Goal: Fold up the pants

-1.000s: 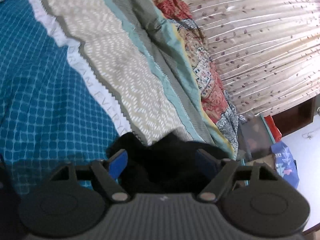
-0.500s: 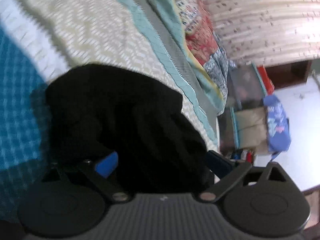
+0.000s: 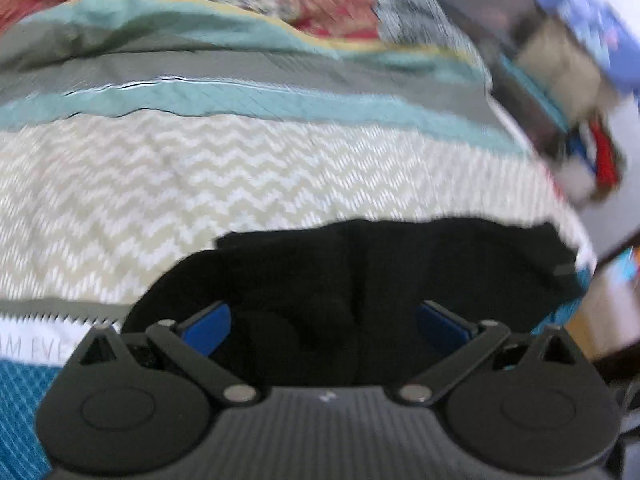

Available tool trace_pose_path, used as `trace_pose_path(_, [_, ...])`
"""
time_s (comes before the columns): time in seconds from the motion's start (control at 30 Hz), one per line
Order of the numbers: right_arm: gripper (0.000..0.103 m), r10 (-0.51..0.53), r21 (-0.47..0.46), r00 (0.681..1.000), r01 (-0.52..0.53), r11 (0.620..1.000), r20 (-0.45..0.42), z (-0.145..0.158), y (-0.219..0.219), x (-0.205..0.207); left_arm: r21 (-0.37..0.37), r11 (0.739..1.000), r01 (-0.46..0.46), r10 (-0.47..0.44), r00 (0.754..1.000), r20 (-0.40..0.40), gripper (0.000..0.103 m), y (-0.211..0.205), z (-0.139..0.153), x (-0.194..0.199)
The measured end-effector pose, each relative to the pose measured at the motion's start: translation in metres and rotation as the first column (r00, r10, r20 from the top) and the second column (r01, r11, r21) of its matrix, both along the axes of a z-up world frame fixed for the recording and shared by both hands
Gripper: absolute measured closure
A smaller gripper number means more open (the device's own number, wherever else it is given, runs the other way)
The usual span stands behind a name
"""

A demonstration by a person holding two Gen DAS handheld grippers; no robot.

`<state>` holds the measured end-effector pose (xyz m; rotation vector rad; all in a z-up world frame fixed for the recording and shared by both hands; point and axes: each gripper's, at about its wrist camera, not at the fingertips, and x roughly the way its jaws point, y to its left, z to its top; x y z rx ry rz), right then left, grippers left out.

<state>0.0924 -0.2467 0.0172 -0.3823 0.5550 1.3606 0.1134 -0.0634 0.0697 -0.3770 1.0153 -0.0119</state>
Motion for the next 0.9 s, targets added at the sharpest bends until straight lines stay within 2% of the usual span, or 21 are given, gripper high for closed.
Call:
trace_pose_path(0.07, [0.091, -0.004, -0.002, 1.0, 0.004, 1.0, -0.004, 0.0, 0.002, 0.002, 0.046, 0.999, 0.026, -0.023, 0.997, -0.067, 0.012, -0.015, -0.012, 0.013])
trace_pose_path(0.13, [0.091, -0.006, -0.002, 1.0, 0.006, 1.0, -0.006, 0.003, 0.001, 0.0, 0.083, 0.996, 0.011, -0.001, 0.993, -0.121, 0.075, -0.016, -0.026, 0.027])
trace_pose_path(0.17, [0.091, -0.01, -0.001, 1.0, 0.01, 1.0, -0.003, 0.003, 0.001, 0.0, 0.051, 0.999, -0.016, 0.023, 0.991, -0.13, 0.084, -0.006, -0.029, 0.03])
trace_pose_path(0.2, [0.091, -0.016, -0.003, 1.0, 0.016, 1.0, -0.002, 0.004, 0.001, 0.001, -0.014, 0.997, -0.072, 0.07, 0.993, -0.1, 0.089, 0.008, -0.026, 0.028])
trace_pose_path(0.23, [0.091, -0.022, -0.002, 1.0, 0.022, 1.0, 0.004, 0.005, 0.001, 0.003, -0.108, 0.984, -0.143, 0.142, 0.99, -0.015, 0.09, 0.029, -0.016, 0.021])
trace_pose_path(0.27, [0.09, -0.048, 0.005, 0.999, 0.048, 0.999, 0.023, 0.006, 0.001, 0.006, -0.19, 0.963, -0.191, 0.208, 0.975, 0.074, 0.09, 0.046, -0.004, 0.009])
trace_pose_path(0.3, [0.09, -0.089, 0.019, 0.995, 0.088, 0.996, 0.048, 0.008, 0.0, 0.009, -0.276, 0.934, -0.226, 0.276, 0.948, 0.161, 0.09, 0.062, 0.007, -0.005])
trace_pose_path(0.33, [0.09, -0.141, 0.044, 0.987, 0.138, 0.989, 0.072, 0.01, -0.002, 0.014, -0.382, 0.892, -0.24, 0.35, 0.903, 0.251, 0.09, 0.079, 0.016, -0.027])
trace_pose_path(0.4, [0.09, -0.233, 0.106, 0.971, 0.227, 0.968, 0.052, 0.017, -0.005, 0.029, -0.5, 0.836, -0.226, 0.437, 0.824, 0.359, 0.089, 0.096, 0.014, -0.064])
trace_pose_path(0.47, [0.09, -0.253, 0.131, 0.967, 0.254, 0.958, -0.024, 0.02, 0.0, 0.042, -0.512, 0.812, -0.28, 0.522, 0.741, 0.422, 0.087, 0.101, -0.006, -0.103])
trace_pose_path(0.5, [0.09, -0.237, 0.118, 0.971, 0.24, 0.964, -0.037, 0.017, 0.006, 0.043, -0.494, 0.804, -0.332, 0.556, 0.715, 0.424, 0.084, 0.103, -0.021, -0.117])
trace_pose_path(0.53, [0.088, -0.212, 0.091, 0.976, 0.216, 0.972, -0.045, 0.01, 0.013, 0.042, -0.458, 0.784, -0.418, 0.599, 0.701, 0.386, 0.084, 0.105, -0.042, -0.129])
trace_pose_path(0.6, [0.084, -0.165, -0.021, 0.984, 0.164, 0.986, -0.072, -0.014, 0.031, 0.04, -0.394, 0.733, -0.554, 0.66, 0.719, 0.217, 0.086, 0.109, -0.079, -0.138])
trace_pose_path(0.63, [0.083, -0.166, -0.094, 0.982, 0.158, 0.983, -0.09, -0.029, 0.04, 0.039, -0.396, 0.707, -0.587, 0.675, 0.727, 0.128, 0.085, 0.11, -0.1, -0.144])
trace_pose_path(0.7, [0.083, -0.179, -0.129, 0.976, 0.163, 0.978, -0.124, -0.042, 0.04, 0.037, -0.449, 0.678, -0.582, 0.687, 0.719, 0.106, 0.085, 0.105, -0.117, -0.164])
trace_pose_path(0.73, [0.082, -0.174, -0.114, 0.976, 0.16, 0.981, -0.128, -0.041, 0.036, 0.036, -0.453, 0.678, -0.58, 0.689, 0.715, 0.117, 0.08, 0.102, -0.118, -0.172])
trace_pose_path(0.77, [0.081, -0.16, -0.103, 0.979, 0.148, 0.984, -0.123, -0.038, 0.033, 0.034, -0.459, 0.672, -0.581, 0.695, 0.708, 0.122, 0.075, 0.102, -0.119, -0.178])
trace_pose_path(0.8, [0.081, -0.146, -0.087, 0.983, 0.136, 0.987, -0.114, -0.035, 0.029, 0.033, -0.474, 0.653, -0.59, 0.71, 0.695, 0.113, 0.057, 0.103, -0.118, -0.183])
trace_pose_path(0.83, [0.081, -0.138, -0.07, 0.985, 0.131, 0.989, -0.103, -0.032, 0.025, 0.032, -0.503, 0.62, -0.602, 0.734, 0.672, 0.099, 0.045, 0.107, -0.114, -0.19])
trace_pose_path(0.87, [0.078, -0.138, -0.067, 0.986, 0.132, 0.989, -0.091, -0.03, 0.024, 0.032, -0.531, 0.594, -0.605, 0.749, 0.656, 0.09, 0.04, 0.112, -0.112, -0.191])
trace_pose_path(0.9, [0.077, -0.142, -0.08, 0.987, 0.136, 0.988, -0.077, -0.032, 0.026, 0.032, -0.557, 0.569, -0.604, 0.759, 0.647, 0.074, 0.026, 0.118, -0.111, -0.189])
